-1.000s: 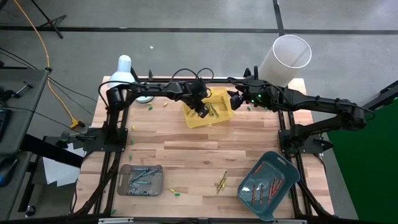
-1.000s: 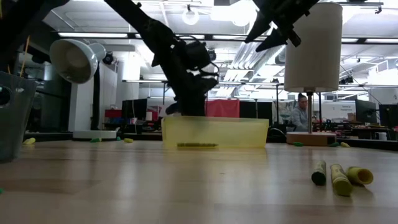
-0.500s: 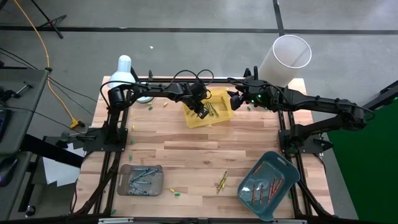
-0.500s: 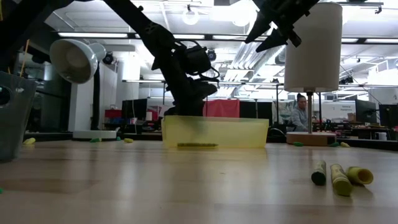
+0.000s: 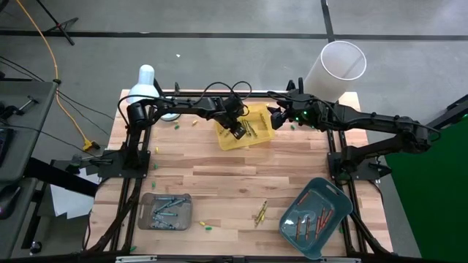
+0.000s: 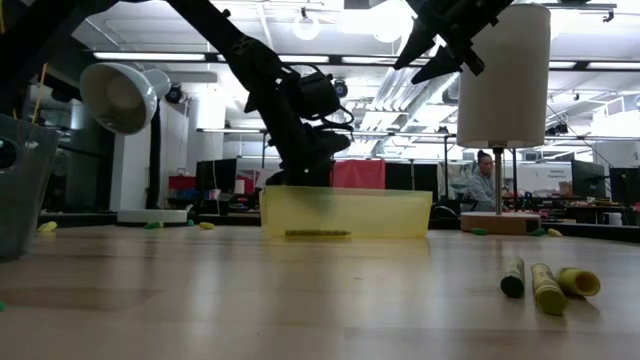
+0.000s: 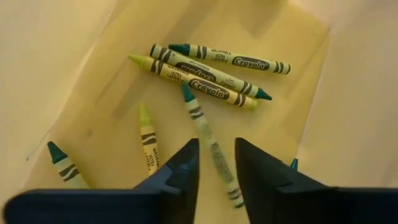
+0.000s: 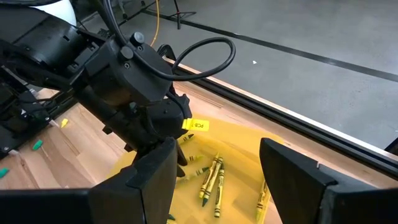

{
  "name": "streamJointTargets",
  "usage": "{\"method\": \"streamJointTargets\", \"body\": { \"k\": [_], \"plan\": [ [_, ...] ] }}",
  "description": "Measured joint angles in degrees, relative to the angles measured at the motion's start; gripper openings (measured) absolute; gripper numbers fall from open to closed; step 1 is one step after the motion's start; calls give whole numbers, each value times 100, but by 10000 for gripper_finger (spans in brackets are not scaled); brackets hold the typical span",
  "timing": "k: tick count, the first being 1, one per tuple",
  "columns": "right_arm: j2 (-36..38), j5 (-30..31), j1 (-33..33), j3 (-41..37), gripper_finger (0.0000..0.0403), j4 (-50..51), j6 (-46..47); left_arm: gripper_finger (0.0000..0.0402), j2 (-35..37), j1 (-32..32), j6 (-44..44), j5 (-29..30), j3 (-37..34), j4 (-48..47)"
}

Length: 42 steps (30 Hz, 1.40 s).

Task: Sort crayons
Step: Put the green crayon into the yellow bin

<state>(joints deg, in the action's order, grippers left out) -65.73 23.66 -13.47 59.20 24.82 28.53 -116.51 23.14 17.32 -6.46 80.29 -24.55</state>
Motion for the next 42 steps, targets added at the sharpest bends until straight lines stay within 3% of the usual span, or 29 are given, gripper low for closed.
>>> {"method": "streamJointTargets", "body": {
  "k": [4,11,17,21,29,33,37,42],
  "plan": [
    [0,0,0,0,222,-2,0,130,4,25,2,-116,108,-141],
    [0,-4,0,0,222,-2,-22,176,719,338,-47,-1124,380,-536],
    [0,-388,0,0,222,-2,-48,181,2009,281,-652,-756,297,-396],
    [0,-963,2,0,222,-2,-415,181,3109,103,-734,-510,-479,575],
    [-4,-1995,2,-2,222,-182,-910,181,5410,-209,53,-65,-3234,2847],
    [-90,-2360,2,-2,222,-537,-1146,181,6318,-417,470,-22,-4280,3886],
    [-267,-2461,2,-2,222,-695,-1211,181,6825,-583,415,380,-4706,4255],
    [-387,-2578,0,-2,222,-687,-1467,181,7004,-649,-152,483,-4778,4222]
  ]
}}
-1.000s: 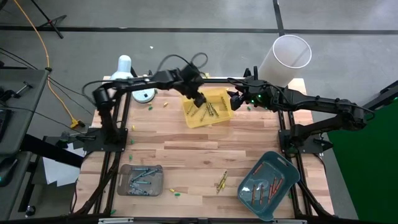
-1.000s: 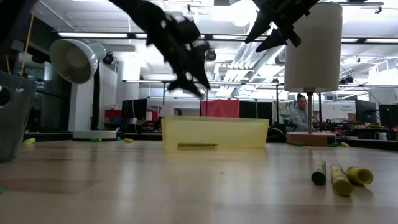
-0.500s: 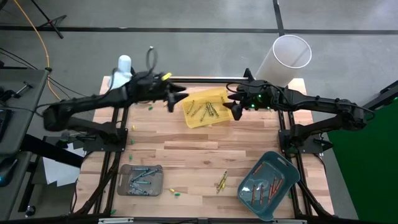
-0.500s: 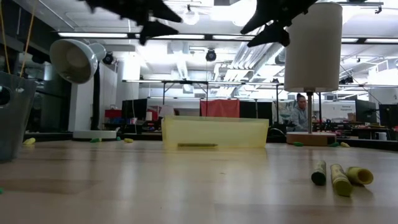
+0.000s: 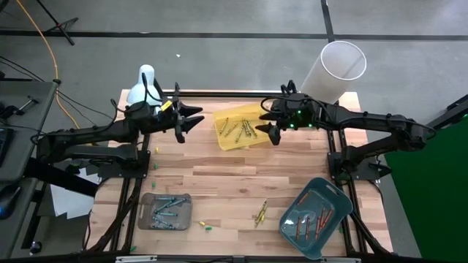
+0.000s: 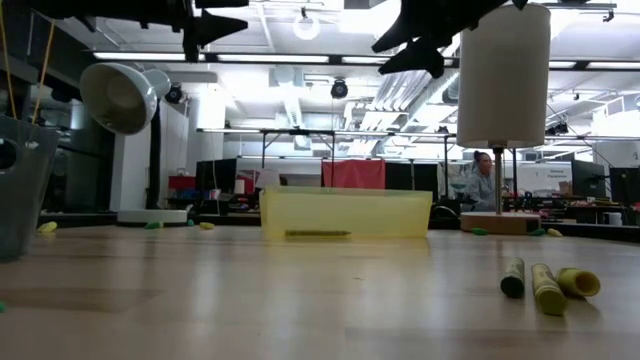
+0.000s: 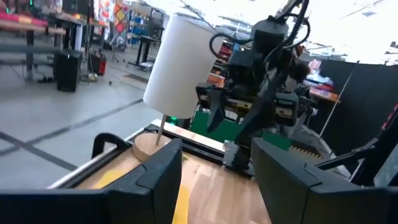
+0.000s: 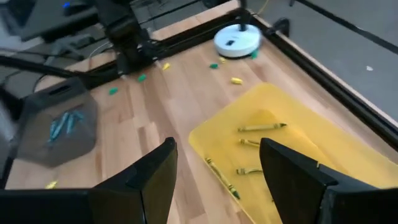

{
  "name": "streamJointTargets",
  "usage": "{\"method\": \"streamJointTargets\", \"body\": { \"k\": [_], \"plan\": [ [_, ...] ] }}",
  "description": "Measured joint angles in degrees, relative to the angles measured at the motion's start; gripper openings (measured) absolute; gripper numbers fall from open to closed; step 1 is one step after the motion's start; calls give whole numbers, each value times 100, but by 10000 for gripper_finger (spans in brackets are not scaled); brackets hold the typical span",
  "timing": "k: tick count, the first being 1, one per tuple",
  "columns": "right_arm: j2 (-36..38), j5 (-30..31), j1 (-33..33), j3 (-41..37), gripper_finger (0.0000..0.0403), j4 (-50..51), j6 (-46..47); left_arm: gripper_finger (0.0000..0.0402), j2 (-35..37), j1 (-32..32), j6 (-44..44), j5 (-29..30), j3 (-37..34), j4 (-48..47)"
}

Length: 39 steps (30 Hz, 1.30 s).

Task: Sort crayons
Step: Put the green crayon into the yellow bin

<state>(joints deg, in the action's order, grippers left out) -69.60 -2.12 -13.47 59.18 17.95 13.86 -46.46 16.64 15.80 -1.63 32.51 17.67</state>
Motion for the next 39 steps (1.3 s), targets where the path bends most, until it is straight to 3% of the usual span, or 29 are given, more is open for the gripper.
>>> {"method": "streamJointTargets", "body": {
  "k": [4,8,14,19,26,31,39],
  "plan": [
    [-11,-995,64,0,222,-119,-77,181,-1,4,-94,0,2,5],
    [-205,-1833,709,0,222,378,-226,181,-1,4,-96,0,2,-3],
    [-878,-1901,1931,0,222,795,-1508,181,-1,4,-97,-2,2,-37],
    [-1571,-1940,2470,0,222,812,-2335,181,-1,0,40,-30,2,-53],
    [-2398,-2069,2818,33,222,740,-3383,181,-1,2,56,-31,4,-228],
    [-3056,-1987,2892,478,222,760,-3867,181,-1,2,56,-31,4,-389],
    [-3733,-1440,2885,813,222,1112,-4209,181,-2,2,56,-31,4,-485]
  ]
}}
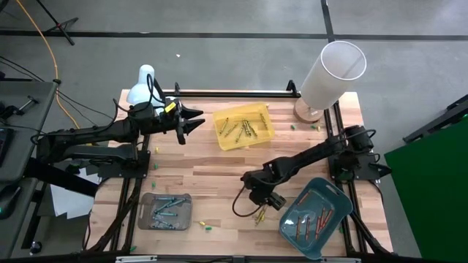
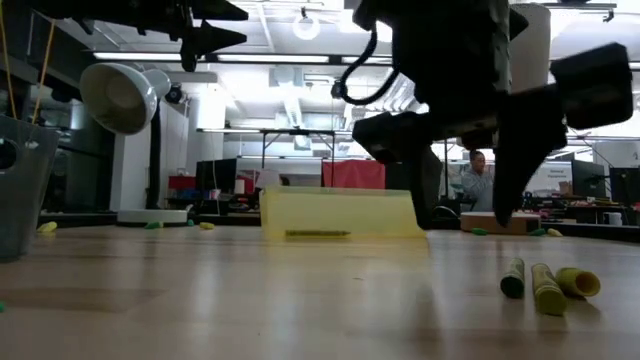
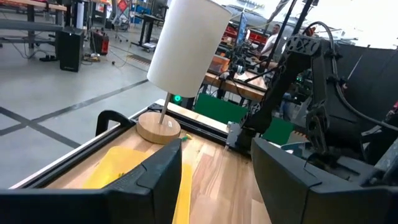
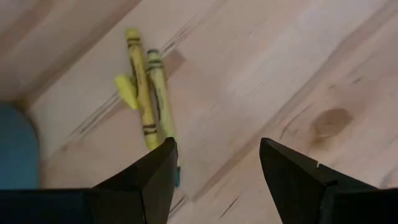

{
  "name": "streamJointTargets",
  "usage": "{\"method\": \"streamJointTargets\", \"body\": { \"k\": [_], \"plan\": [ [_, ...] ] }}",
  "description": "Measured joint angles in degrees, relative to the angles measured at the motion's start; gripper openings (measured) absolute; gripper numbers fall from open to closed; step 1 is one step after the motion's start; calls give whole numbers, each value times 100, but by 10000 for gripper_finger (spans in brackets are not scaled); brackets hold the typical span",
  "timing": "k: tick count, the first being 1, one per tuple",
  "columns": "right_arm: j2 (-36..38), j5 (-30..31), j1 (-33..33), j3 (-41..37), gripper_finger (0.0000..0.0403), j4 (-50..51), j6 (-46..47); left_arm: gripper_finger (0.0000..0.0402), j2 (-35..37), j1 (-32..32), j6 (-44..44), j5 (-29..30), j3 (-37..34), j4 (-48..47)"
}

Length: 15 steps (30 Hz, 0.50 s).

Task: Sort crayons
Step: Put the green crayon into the yellow bin

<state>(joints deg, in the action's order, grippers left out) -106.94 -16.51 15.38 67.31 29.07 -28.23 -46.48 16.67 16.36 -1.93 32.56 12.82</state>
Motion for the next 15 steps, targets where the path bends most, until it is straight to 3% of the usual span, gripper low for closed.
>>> {"method": "streamJointTargets", "body": {
  "k": [15],
  "plan": [
    [-381,-89,15,7,222,122,-720,181,0,0,8,0,0,-162]
  ]
}}
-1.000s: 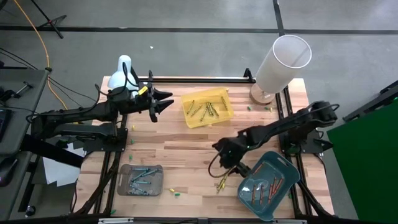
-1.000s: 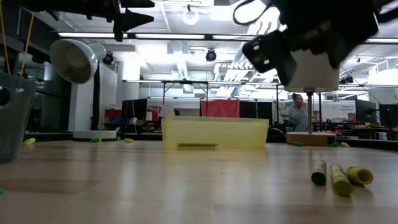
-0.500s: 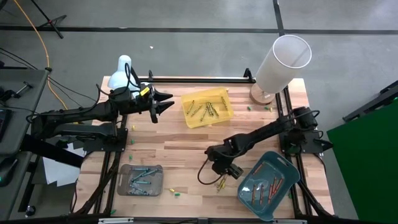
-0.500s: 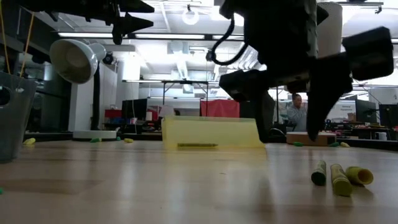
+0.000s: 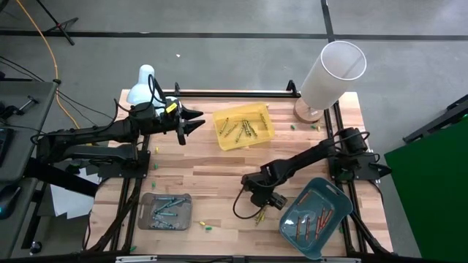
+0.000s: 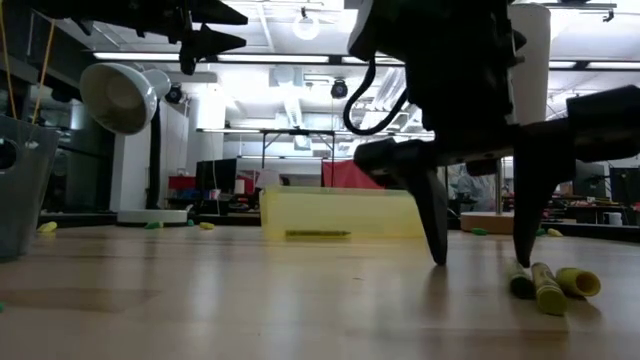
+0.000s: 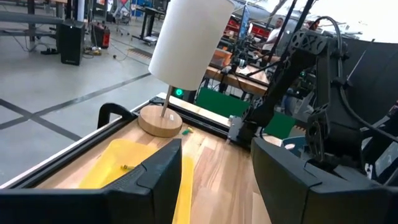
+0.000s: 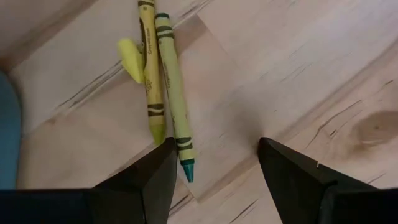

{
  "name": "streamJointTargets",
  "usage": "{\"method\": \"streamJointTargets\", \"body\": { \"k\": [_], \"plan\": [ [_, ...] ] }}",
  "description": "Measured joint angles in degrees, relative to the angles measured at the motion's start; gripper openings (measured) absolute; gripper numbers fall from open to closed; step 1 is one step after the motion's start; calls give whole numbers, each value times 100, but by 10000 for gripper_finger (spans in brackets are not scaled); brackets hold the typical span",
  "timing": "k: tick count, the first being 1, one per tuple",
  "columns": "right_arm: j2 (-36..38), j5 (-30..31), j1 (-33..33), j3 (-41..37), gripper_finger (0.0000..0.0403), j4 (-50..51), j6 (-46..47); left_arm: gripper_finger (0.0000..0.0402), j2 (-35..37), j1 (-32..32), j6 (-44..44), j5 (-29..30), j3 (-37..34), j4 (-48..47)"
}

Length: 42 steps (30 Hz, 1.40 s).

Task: Sort crayons
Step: Put the green crayon into the yellow bin

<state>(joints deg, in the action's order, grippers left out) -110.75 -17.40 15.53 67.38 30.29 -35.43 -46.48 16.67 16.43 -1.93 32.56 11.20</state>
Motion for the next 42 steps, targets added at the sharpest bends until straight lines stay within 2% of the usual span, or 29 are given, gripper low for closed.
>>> {"method": "streamJointTargets", "body": {
  "k": [5,12,19,24,27,35,38,42],
  "plan": [
    [-106,45,-4,28,222,-20,-17,181,0,0,105,2,0,-4],
    [-122,503,2,16,217,-112,94,181,0,0,102,2,0,-5],
    [-110,696,0,-290,171,-591,711,181,0,0,150,2,0,-101],
    [-108,570,-7,-355,149,-613,710,181,0,0,148,2,0,-148],
    [-113,392,-17,-361,145,-613,479,181,0,0,150,2,0,-150],
    [-133,-51,-124,-375,144,-646,-918,181,0,0,257,2,0,-153],
    [-139,-358,-250,-390,144,-832,-1063,181,0,0,296,2,0,-155],
    [-141,-444,-249,-392,144,-1044,-1343,181,-1,0,380,2,0,-155]
  ]
}}
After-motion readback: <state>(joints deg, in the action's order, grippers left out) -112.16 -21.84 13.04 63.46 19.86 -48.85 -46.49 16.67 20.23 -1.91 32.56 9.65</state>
